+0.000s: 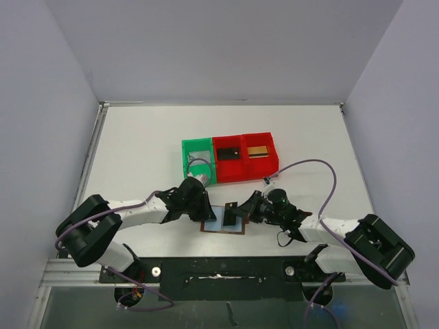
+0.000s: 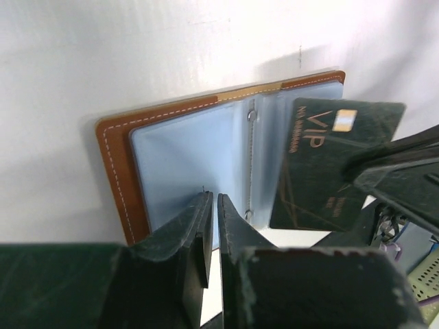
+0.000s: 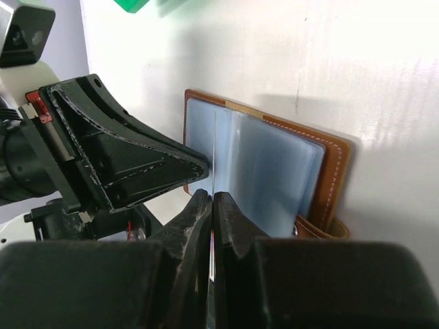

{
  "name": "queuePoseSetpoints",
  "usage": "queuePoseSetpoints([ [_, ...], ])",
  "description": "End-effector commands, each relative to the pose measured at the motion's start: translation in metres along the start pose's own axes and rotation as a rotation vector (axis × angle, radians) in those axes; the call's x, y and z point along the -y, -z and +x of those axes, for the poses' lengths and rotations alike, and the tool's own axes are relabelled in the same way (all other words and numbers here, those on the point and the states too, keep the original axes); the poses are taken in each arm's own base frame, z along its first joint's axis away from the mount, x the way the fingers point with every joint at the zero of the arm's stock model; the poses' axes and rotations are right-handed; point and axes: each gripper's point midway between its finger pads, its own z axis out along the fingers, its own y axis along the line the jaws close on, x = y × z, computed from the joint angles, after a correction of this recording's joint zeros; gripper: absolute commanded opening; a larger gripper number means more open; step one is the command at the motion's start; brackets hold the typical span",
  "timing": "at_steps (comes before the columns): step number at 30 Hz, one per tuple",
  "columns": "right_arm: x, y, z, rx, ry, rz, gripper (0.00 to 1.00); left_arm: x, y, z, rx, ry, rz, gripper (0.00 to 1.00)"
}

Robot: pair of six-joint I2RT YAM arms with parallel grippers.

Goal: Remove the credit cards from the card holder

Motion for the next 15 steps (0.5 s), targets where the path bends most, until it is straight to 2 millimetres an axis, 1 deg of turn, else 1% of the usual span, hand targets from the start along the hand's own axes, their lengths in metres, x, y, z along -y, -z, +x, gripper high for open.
queuePoseSetpoints([
  [1, -0.003, 0.008, -0.015, 0.045, 0.091, 0.029, 0.00, 0.004, 0.010, -0.009, 0.054, -0.019, 0.003, 0.09],
  [4, -0.006, 0.013, -0.019, 0.054, 0.128, 0.032, 0.00, 0.011, 0.016, -0.013, 0.077, -0.023, 0.024, 0.11],
  [7, -0.011, 0.017, -0.025, 0.075, 0.169, 0.025, 0.00, 0.017, 0.023, -0.019, 0.108, -0.027, 0.049, 0.15],
  [11, -0.027, 0.022, -0.036, 0.128, 0.244, -0.028, 0.00, 0.028, 0.038, -0.029, 0.166, -0.035, 0.086, 0.24],
  [15, -0.044, 0.031, -0.052, 0.218, 0.341, -0.070, 0.00, 0.028, 0.056, -0.045, 0.249, -0.047, 0.079, 0.30],
])
